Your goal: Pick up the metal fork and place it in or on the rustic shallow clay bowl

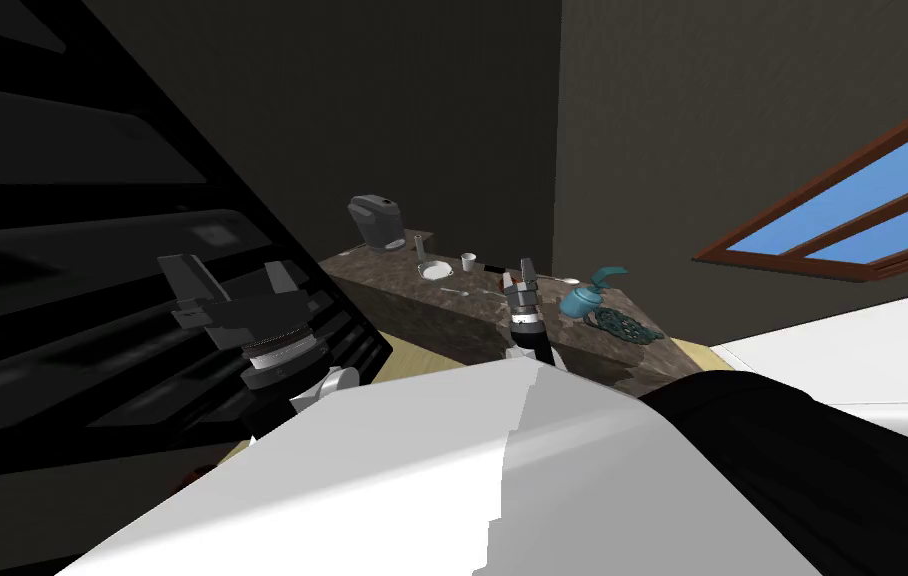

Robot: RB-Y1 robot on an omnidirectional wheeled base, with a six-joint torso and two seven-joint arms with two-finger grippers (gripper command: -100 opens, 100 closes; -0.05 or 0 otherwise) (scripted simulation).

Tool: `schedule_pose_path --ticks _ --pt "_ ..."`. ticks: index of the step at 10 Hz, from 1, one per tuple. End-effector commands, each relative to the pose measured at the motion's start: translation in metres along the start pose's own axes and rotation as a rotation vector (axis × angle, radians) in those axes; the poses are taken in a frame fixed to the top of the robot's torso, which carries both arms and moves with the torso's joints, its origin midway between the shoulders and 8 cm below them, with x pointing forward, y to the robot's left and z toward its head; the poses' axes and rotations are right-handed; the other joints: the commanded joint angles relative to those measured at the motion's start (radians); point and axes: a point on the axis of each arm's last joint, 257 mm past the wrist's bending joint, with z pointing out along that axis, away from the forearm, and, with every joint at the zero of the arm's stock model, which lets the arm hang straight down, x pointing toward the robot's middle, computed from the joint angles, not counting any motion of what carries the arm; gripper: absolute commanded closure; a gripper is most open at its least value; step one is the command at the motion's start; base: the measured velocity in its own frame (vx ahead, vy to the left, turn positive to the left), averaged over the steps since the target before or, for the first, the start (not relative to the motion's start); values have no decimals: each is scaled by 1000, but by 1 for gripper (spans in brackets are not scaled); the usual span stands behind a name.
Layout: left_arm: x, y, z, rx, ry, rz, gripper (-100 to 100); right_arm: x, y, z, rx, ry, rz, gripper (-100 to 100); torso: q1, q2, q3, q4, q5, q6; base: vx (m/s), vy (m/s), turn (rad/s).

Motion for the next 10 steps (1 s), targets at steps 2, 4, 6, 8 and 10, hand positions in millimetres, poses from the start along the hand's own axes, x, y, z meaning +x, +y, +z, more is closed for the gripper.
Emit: schedule_pose_path --ticks 2,4,6,8,10 --pt "0 0 0 0 0 0 0 10 -14 -5 29 75 -42 -100 0 -1 0 0 0 0 17 -4 88" --pt "0 0 0 0 0 0 0 17 -27 -11 55 137 -80 -100 -1 -1 -1 0 0 0 22 -11 99" --pt "0 0 0 0 0 0 0 21 -36 -16 71 178 -105 -100 -1 -2 -1 0 0 0 18 -12 75" --pt "0 0 0 0 0 0 0 27 -55 -26 108 251 -154 -100 -1 -1 -1 0 0 0 13 -7 129" --pt "0 0 0 0 0 0 0 31 -66 -33 129 303 -188 -100 -1 -1 -1 0 0 0 17 -9 64"
